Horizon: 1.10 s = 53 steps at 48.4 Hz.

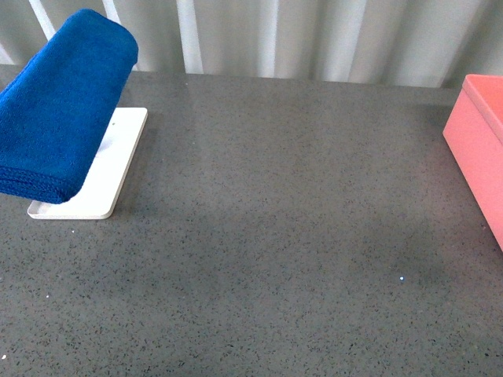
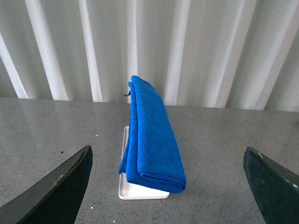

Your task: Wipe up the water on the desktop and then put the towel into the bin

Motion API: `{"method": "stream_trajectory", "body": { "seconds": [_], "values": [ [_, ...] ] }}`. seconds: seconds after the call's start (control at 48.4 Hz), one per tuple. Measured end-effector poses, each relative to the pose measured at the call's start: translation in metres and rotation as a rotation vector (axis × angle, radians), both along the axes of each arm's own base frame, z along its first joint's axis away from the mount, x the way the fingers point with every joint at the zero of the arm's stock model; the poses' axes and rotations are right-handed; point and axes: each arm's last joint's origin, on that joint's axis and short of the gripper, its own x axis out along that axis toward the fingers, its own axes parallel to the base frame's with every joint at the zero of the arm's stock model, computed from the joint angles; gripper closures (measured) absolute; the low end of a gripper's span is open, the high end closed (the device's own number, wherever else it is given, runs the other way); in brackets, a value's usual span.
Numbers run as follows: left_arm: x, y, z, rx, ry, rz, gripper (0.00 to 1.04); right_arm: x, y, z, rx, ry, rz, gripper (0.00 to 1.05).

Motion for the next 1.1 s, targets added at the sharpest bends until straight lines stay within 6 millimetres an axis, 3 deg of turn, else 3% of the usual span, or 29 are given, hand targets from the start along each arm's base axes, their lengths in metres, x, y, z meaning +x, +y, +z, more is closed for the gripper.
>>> {"method": "stream_trajectory", "body": {
  "seconds": [1.095],
  "values": [
    [0.0, 0.0, -0.0001, 0.0, 0.0, 0.0, 0.07, 0.0, 0.0, 0.0, 0.0, 0.0, 0.0, 0.07]
  ]
}}
